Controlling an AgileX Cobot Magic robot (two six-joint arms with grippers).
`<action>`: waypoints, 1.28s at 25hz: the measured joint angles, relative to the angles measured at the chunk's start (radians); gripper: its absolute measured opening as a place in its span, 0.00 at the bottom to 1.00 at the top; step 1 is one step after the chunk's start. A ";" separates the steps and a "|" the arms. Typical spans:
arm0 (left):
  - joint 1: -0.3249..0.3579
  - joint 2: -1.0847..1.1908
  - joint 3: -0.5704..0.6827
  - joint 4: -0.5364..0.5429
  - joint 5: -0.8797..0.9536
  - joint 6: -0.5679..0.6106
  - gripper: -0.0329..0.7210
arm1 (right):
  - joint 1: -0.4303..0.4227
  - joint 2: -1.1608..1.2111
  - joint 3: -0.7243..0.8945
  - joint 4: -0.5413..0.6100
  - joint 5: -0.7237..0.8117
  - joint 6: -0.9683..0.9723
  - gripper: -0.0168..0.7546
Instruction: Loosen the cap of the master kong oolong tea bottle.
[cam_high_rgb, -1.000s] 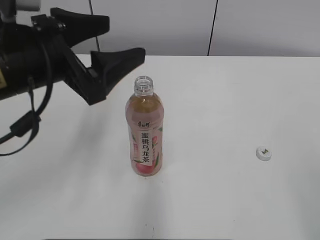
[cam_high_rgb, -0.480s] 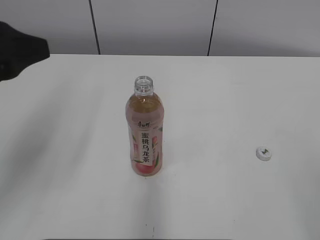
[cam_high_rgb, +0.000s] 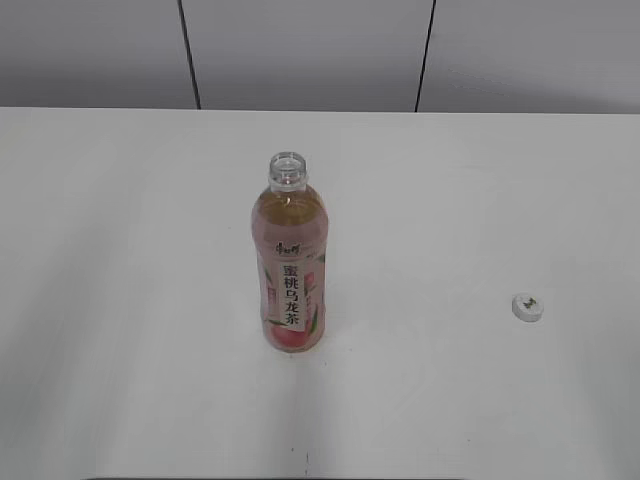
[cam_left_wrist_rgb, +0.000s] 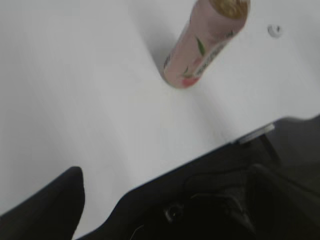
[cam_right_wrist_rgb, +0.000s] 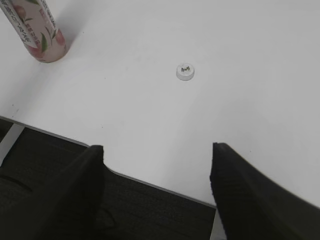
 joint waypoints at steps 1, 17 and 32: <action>0.000 -0.038 -0.004 0.007 0.063 0.029 0.82 | 0.000 0.000 0.000 0.000 0.000 0.000 0.67; 0.000 -0.624 0.053 0.072 0.292 0.153 0.80 | 0.000 0.000 0.000 -0.001 -0.001 0.000 0.67; 0.000 -0.616 0.107 0.063 0.098 0.158 0.77 | 0.000 0.000 0.000 -0.001 -0.001 0.000 0.67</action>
